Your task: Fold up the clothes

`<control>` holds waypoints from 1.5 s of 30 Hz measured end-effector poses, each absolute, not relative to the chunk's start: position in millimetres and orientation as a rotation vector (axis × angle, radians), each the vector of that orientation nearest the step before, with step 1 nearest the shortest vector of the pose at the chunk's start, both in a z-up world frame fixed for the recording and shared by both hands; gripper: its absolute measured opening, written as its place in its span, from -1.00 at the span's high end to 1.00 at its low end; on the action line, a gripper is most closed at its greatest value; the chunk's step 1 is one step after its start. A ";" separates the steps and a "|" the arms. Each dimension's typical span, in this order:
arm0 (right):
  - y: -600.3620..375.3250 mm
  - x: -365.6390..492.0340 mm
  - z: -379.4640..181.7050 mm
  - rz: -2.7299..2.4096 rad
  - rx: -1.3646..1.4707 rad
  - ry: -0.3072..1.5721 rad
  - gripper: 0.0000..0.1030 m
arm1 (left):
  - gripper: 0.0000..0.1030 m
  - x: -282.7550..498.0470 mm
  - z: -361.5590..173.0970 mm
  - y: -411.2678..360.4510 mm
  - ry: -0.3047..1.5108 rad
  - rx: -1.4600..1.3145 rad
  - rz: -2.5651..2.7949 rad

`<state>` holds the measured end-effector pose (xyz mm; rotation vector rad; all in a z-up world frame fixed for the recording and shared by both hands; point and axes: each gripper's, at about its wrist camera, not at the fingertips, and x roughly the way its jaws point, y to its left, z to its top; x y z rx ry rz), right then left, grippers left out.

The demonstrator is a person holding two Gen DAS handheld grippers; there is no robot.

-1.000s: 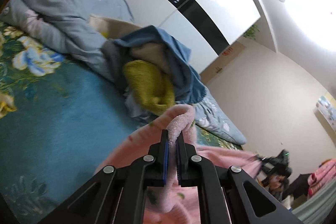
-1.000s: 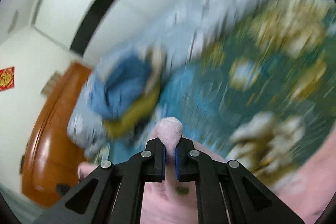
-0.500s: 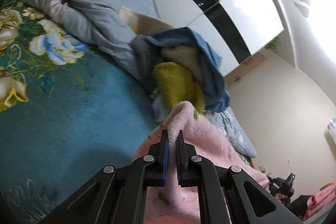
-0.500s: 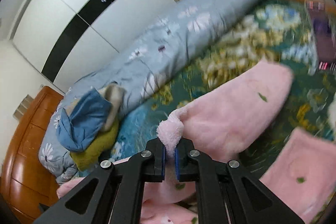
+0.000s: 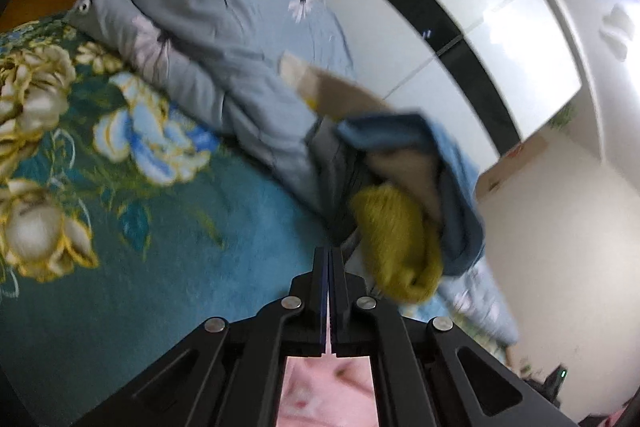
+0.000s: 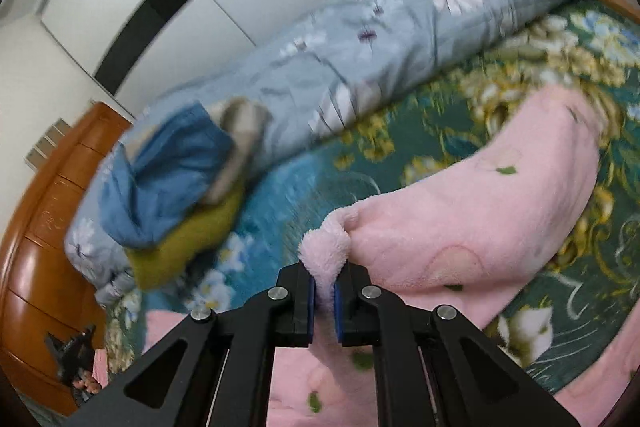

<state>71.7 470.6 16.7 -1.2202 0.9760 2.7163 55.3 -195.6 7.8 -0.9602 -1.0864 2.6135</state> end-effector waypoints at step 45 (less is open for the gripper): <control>680.4 132.6 39.9 2.566 -0.776 1.134 0.87 | 0.25 75.7 -34.8 -119.2 -1.007 -1.232 2.602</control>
